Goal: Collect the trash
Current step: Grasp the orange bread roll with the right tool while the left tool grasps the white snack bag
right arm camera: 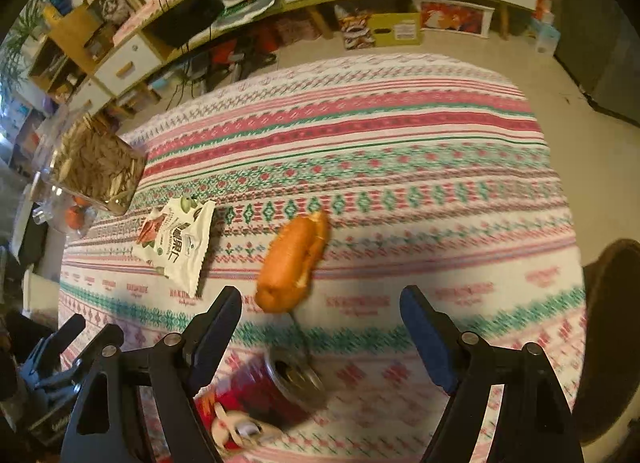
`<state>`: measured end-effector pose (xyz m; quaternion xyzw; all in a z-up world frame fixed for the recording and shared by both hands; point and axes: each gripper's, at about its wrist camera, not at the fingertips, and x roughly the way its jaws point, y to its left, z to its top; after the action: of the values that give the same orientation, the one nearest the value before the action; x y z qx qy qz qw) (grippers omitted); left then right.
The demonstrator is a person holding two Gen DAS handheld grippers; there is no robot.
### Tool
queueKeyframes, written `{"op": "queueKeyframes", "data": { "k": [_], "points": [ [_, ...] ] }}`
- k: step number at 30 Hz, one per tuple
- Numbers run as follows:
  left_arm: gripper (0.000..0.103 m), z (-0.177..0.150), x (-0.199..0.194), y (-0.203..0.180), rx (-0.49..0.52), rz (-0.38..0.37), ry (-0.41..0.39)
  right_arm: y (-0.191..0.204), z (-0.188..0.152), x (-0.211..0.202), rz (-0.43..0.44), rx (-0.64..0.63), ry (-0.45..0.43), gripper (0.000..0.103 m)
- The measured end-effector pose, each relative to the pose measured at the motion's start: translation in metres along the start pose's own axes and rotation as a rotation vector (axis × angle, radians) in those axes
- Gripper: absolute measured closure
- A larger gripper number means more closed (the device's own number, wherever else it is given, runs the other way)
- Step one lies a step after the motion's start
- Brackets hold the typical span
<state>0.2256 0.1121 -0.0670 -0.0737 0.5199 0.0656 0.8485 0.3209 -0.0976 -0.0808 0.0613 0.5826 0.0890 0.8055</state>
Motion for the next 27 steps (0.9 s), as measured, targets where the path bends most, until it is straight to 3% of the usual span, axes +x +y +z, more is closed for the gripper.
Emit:
{"op": "queueKeyframes", "data": {
  "k": [5,8,10,11,16,27],
  "points": [
    [0.004,0.005,0.002,0.001,-0.002,0.009,-0.013,0.013,0.008,0.022,-0.035,-0.015,0.038,0.038],
    [0.004,0.009,0.004,0.002,-0.003,0.012,-0.014,0.020,0.008,0.030,-0.035,-0.022,0.057,0.052],
    [0.004,0.011,0.007,0.003,-0.007,0.009,-0.011,0.028,0.009,0.034,-0.049,-0.041,0.054,0.069],
    [0.004,0.012,0.009,0.003,-0.008,0.008,-0.008,0.032,0.009,0.035,-0.065,-0.061,0.049,0.072],
    [0.004,0.014,0.015,0.003,-0.011,0.005,-0.001,0.034,0.009,0.032,-0.056,-0.069,0.023,0.078],
    [0.004,0.021,0.031,-0.030,0.056,-0.020,-0.011,-0.021,-0.007,-0.025,-0.048,-0.058,-0.052,0.079]
  ]
}}
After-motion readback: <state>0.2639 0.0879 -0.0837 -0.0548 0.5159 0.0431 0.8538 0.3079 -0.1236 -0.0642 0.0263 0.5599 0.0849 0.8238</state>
